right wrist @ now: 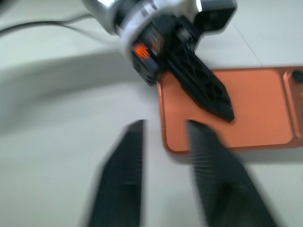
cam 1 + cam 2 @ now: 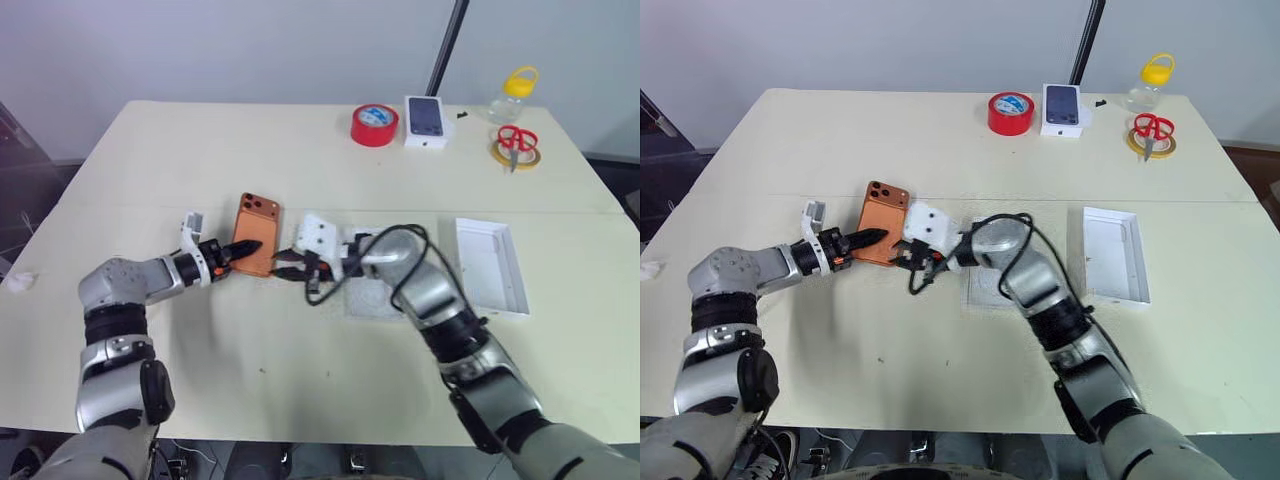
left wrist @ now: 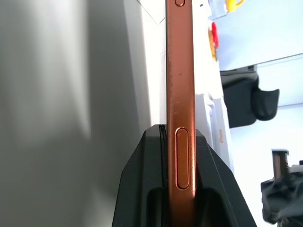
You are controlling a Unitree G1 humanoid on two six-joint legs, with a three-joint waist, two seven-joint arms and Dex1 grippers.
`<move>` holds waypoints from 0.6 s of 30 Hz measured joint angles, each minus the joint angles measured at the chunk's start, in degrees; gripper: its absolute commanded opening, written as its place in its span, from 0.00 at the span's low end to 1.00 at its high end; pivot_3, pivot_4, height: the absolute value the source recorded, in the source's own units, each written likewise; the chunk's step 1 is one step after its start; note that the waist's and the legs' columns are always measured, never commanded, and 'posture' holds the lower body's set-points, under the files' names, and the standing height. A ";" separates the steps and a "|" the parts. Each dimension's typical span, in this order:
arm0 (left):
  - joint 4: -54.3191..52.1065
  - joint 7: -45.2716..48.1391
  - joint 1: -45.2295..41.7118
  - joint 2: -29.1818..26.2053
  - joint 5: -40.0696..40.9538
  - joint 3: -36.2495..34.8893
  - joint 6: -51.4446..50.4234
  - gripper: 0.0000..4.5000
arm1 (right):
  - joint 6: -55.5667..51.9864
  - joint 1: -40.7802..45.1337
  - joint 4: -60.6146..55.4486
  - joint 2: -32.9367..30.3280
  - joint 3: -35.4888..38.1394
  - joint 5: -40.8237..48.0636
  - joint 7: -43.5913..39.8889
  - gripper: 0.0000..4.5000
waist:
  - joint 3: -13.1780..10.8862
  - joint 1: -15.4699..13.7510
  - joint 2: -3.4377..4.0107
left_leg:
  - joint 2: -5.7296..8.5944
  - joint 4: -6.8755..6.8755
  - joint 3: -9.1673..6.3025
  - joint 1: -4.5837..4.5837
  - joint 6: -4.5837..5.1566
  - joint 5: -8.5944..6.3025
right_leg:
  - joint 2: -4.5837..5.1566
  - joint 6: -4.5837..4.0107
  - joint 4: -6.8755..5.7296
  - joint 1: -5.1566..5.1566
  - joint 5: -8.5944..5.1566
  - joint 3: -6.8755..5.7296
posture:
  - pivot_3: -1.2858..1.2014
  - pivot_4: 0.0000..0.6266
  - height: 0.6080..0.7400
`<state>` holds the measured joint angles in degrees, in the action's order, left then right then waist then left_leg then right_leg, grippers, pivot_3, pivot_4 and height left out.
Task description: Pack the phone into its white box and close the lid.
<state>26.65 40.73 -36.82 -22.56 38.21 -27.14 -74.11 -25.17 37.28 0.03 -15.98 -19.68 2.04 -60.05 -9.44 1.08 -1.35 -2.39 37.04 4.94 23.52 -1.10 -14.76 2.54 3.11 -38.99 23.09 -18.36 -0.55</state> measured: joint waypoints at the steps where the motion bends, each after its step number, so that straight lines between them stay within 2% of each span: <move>1: -1.46 -0.68 0.76 1.06 1.30 -1.10 -1.51 0.03 | -0.05 -1.87 -1.38 -1.87 0.42 0.87 -0.56 0.64 | -0.01 -0.11 -0.01 | 0.00 -0.01 0.00 0.02 0.00 0.00 | 0.00 0.00 0.02 0.00 0.00 0.00 | 0.52 0.24 1.00; 5: -6.08 -3.91 2.53 4.52 4.44 -3.42 -5.37 0.03 | 2.85 -7.13 -6.65 -10.00 0.97 1.81 -3.37 0.64 | -0.10 -0.08 -0.06 | 0.00 -0.01 0.00 0.06 0.00 0.00 | 0.00 0.01 0.04 0.04 -0.01 0.00 | 0.52 0.24 1.00; 9: -11.52 -6.78 4.58 7.50 6.80 -3.40 -8.13 0.03 | 9.21 -14.04 -13.36 -19.55 2.57 2.06 -6.95 0.64 | -0.15 -0.24 -0.15 | 0.00 -0.03 0.00 0.06 0.00 0.00 | -0.02 0.06 0.06 0.02 -0.04 -0.01 | 0.52 0.24 1.00; 12: -13.92 -8.48 5.13 9.12 7.65 -2.89 -8.96 0.03 | 11.91 -18.29 -16.03 -24.30 2.96 2.08 -8.01 0.64 | -0.20 -0.07 -0.24 | -0.01 0.00 0.00 0.05 -0.02 0.02 | -0.07 0.07 0.04 0.01 -0.04 -0.01 | 0.52 0.24 1.00; 18: -14.56 -10.21 5.11 9.67 8.88 -2.88 -9.21 0.03 | 15.66 -22.19 -16.39 -27.23 3.73 0.88 -6.23 0.64 | -0.30 -0.17 -0.40 | -0.03 0.05 -0.02 0.01 -0.09 0.07 | -0.14 0.07 -0.01 -0.03 -0.04 -0.01 | 0.52 0.24 1.00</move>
<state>12.08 30.52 -31.71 -12.89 47.09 -30.02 -83.32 -9.51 15.10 -16.36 -43.21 -15.95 2.92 -66.28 -9.74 0.91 -1.74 -2.42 37.10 4.92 23.53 -1.19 -14.69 2.39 3.18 -39.00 23.07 -18.41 -0.56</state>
